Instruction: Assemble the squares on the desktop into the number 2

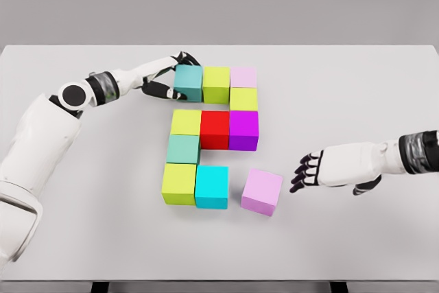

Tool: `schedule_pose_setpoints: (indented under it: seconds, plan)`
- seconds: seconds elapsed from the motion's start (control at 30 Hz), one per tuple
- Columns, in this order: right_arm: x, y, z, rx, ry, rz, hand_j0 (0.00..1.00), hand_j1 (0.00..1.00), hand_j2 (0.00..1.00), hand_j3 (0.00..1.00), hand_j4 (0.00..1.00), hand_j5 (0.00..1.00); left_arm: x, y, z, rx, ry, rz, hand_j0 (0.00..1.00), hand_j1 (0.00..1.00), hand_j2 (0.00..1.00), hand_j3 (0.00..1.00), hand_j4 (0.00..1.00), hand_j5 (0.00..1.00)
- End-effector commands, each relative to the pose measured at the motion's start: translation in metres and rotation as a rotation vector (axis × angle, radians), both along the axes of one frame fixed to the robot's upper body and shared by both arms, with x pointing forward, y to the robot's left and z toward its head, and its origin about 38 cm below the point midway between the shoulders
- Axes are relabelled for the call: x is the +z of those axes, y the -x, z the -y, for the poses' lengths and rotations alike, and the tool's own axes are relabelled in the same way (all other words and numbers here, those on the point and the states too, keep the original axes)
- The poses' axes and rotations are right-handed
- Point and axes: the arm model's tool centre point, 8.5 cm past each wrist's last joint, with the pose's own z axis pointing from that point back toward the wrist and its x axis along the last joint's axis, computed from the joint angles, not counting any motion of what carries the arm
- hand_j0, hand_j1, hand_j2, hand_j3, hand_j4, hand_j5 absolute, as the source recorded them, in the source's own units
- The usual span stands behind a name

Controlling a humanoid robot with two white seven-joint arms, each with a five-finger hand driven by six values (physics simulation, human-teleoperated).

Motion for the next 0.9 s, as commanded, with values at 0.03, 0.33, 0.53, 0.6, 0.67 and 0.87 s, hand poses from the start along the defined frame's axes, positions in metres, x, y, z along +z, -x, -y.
schedule_pose_setpoints:
  seconds: [0.03, 0.33, 0.53, 0.6, 0.67, 0.87]
  plan:
    - [-0.002, -0.001, -0.011, 0.018, -0.019, -0.001, 1.0, 1.0, 1.0, 1.0, 1.0, 1.0, 0.002, -0.001, -0.001, 0.013, 0.015, 0.001, 0.63, 0.63, 0.63, 0.63, 0.63, 0.63]
    - [0.0, -0.003, -0.024, 0.045, -0.041, 0.005, 1.0, 1.0, 1.0, 1.0, 1.0, 1.0, -0.001, -0.003, -0.007, 0.033, 0.016, -0.012, 0.87, 0.87, 0.87, 0.87, 0.87, 0.87]
    - [0.003, -0.004, -0.015, 0.027, -0.026, 0.01, 1.0, 1.0, 1.0, 1.0, 1.0, 1.0, -0.003, -0.003, -0.001, 0.038, 0.032, -0.023, 0.87, 0.87, 0.87, 0.87, 0.87, 0.87]
    - [0.003, -0.003, -0.01, 0.019, -0.016, 0.009, 1.0, 1.0, 1.0, 1.0, 1.0, 1.0, -0.002, -0.005, 0.002, 0.045, 0.045, -0.01, 0.87, 0.87, 0.87, 0.87, 0.87, 0.87]
    - [-0.01, 0.005, -0.01, 0.03, 0.001, -0.031, 1.0, 1.0, 1.0, 1.0, 1.0, 1.0, 0.002, -0.006, 0.002, 0.051, 0.06, -0.003, 0.88, 0.88, 0.88, 0.88, 0.88, 0.88]
    - [-0.021, 0.011, -0.021, 0.06, -0.002, -0.064, 1.0, 1.0, 1.0, 1.0, 1.0, 1.0, -0.002, -0.007, 0.007, 0.073, 0.1, -0.025, 0.87, 0.87, 0.87, 0.87, 0.87, 0.87]
